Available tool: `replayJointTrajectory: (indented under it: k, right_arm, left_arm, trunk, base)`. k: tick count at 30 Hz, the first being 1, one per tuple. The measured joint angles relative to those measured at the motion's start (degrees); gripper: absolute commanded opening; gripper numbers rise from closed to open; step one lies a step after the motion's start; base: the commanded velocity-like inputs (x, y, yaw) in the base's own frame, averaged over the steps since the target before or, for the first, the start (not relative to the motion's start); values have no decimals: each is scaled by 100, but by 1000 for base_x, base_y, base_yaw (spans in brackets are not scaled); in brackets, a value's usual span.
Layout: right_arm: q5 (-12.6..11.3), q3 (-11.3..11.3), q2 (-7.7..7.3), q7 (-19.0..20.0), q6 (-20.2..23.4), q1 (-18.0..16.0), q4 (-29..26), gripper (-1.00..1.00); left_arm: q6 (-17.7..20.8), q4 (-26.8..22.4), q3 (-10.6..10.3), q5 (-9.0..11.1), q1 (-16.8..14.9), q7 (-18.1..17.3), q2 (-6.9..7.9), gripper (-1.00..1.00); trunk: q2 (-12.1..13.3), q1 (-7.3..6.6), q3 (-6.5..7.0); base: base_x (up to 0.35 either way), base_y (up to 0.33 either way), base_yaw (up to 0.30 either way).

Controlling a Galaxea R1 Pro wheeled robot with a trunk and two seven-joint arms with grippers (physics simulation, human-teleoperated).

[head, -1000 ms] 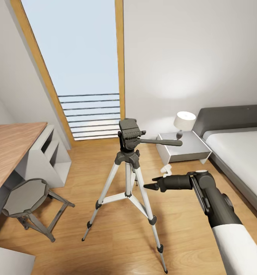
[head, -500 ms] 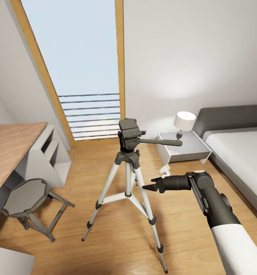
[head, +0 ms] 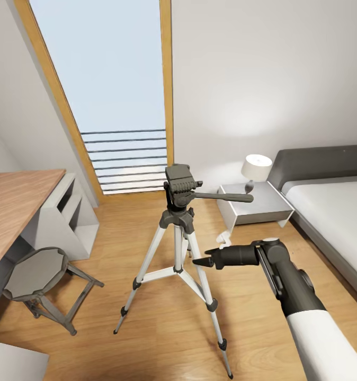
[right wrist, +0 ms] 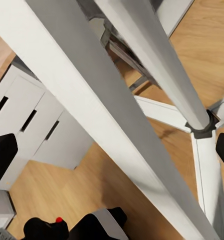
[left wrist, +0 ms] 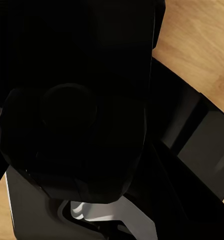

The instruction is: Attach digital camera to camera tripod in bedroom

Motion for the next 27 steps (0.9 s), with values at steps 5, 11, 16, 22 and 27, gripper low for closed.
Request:
replayJointTrajectory:
  k: [5, 11, 16, 22, 27]
  right_arm:
    - [11, 20, 131, -117, -1, 0, 138, 100]
    - [46, 57, 229, -287, -2, 0, 254, 100]
    - [68, 64, 251, -404, -16, 0, 283, 100]
    - [68, 66, 264, -643, -48, 0, 333, 100]
    - [57, 66, 327, -914, -146, 0, 420, 100]
  left_arm:
    - [0, 0, 0, 0, -2, 0, 0, -100]
    - [-1, 0, 0, 0, -2, 0, 0, -100]
    - [0, 0, 0, 0, -3, 0, 0, -100]
    - [0, 0, 0, 0, -2, 0, 0, -100]
    - [-1, 0, 0, 0, -2, 0, 0, -100]
  trunk:
    - [0, 0, 0]
    - [0, 0, 0]
    - [0, 0, 0]
    - [0, 0, 0]
    - [0, 0, 0]
  base:
    - [0, 0, 0]
    - [0, 0, 0]
    - [0, 0, 0]
    - [0, 0, 0]
    - [0, 0, 0]
